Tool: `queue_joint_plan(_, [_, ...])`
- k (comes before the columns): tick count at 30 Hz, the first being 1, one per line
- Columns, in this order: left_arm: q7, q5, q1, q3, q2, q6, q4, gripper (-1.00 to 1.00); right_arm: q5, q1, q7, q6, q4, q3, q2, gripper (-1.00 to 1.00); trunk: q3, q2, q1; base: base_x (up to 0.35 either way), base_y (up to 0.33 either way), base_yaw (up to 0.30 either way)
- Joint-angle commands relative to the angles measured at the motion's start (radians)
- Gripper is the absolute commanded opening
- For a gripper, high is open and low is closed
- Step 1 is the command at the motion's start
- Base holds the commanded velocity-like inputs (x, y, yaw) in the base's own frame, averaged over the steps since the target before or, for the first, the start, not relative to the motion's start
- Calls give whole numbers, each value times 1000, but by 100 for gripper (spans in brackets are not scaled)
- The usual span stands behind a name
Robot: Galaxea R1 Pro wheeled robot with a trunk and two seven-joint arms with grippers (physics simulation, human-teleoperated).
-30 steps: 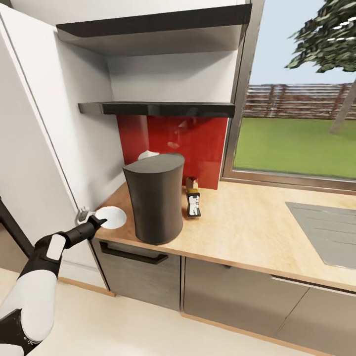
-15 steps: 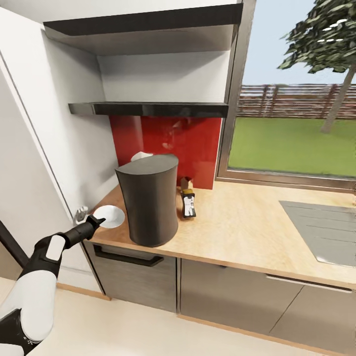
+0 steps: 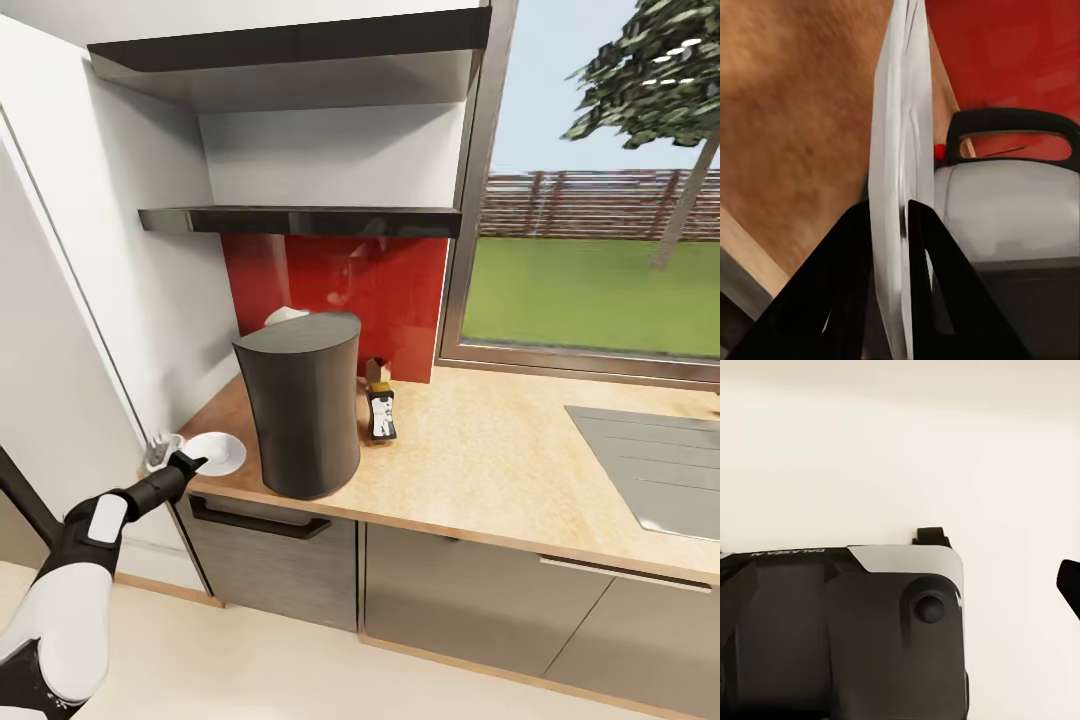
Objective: Set up a coffee station on the kitchen countertop: keep the coffee maker on the countertop, move the bottle of coffee from the kitchen shelf to the counter next to the coffee maker, place a paper coffee filter on top of the coffee maker, put the saucer next to the coffee maker with the coffee cup on the saucer, and place the electric kettle next to the coffee maker.
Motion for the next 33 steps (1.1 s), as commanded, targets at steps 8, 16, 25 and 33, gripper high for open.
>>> queue_joint_plan(8, [12, 0, 4, 6, -5, 6, 4, -100, -8, -1, 1, 4, -1, 8, 0, 100, -2, -2, 1, 0, 0, 0])
queue_joint_plan(16, [61, 0, 4, 6, -7, -85, 48, -100, -8, -1, 1, 4, -1, 8, 0, 100, -2, -2, 1, 55, 0, 0])
queue_joint_plan(25, [78, 6, 4, 6, -7, -108, 70, -100, -8, -1, 1, 4, -1, 8, 0, 100, -2, -2, 1, 95, 0, 0])
queue_joint_plan(33, [78, 6, 4, 6, -8, -109, 71, -100, -8, -1, 1, 4, -1, 8, 0, 100, -2, -2, 1, 173, 0, 0])
